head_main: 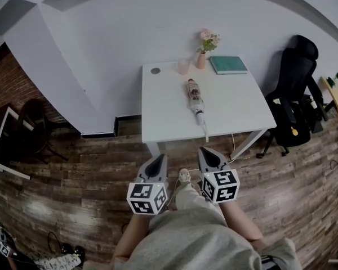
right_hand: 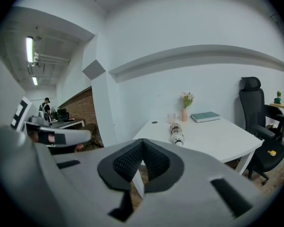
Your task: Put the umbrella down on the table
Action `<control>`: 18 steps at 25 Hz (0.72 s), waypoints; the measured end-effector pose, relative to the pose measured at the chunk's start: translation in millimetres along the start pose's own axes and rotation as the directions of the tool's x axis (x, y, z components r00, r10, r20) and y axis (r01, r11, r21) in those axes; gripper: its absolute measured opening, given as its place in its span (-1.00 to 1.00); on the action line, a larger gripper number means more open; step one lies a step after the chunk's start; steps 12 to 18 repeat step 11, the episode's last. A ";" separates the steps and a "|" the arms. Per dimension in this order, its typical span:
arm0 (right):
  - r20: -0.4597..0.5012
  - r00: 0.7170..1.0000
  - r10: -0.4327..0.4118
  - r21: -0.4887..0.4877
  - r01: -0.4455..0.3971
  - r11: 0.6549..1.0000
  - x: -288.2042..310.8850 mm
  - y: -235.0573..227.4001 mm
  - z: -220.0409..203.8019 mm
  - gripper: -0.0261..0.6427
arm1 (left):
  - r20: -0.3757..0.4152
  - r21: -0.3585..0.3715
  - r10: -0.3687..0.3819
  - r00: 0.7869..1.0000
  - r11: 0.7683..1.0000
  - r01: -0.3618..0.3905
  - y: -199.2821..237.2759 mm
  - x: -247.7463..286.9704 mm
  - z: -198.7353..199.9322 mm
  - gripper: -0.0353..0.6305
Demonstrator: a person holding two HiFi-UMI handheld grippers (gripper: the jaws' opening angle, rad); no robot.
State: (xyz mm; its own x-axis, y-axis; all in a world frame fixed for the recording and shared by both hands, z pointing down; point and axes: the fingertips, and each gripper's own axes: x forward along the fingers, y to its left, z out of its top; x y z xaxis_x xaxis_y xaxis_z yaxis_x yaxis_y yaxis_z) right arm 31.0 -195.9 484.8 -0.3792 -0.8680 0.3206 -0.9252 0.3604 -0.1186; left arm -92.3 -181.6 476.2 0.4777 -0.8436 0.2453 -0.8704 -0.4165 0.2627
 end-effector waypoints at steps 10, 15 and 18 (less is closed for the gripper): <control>-0.003 1.000 0.005 0.009 -0.005 1.000 3.5 -3.4 -2.3 -0.92 | -0.008 -0.006 0.016 1.000 1.000 -0.016 5.4 2.4 -1.5 -0.87; -0.004 1.000 0.006 0.010 -0.006 1.000 4.4 -3.3 -2.1 -0.92 | -0.008 -0.007 0.017 1.000 1.000 -0.017 6.3 3.0 -1.1 -0.87; -0.004 1.000 0.006 0.010 -0.006 1.000 4.4 -3.3 -2.1 -0.92 | -0.008 -0.007 0.017 1.000 1.000 -0.017 6.3 3.0 -1.1 -0.87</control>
